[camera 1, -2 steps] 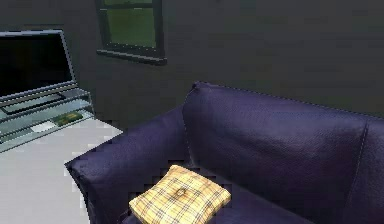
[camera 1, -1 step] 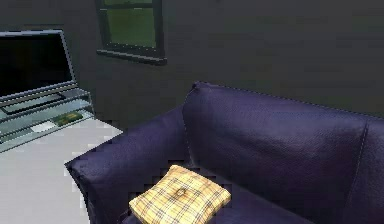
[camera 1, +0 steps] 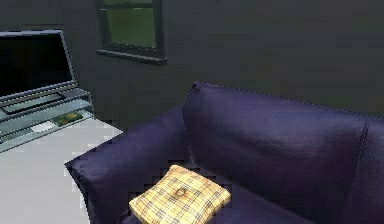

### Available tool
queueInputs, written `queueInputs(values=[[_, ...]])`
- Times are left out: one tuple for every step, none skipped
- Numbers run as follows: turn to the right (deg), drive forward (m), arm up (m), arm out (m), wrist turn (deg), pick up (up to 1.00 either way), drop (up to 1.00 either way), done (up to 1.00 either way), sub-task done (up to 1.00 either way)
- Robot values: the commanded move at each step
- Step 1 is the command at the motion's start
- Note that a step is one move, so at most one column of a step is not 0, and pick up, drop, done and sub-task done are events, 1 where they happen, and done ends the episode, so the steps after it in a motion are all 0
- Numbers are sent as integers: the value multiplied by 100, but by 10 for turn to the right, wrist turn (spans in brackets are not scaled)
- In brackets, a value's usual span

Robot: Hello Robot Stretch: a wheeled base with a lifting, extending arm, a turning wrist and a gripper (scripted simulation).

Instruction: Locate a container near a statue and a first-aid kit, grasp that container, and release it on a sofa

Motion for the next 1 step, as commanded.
queueInputs(values=[[0, 0, -32, 0, 0, 0, 0, 0, 0]])
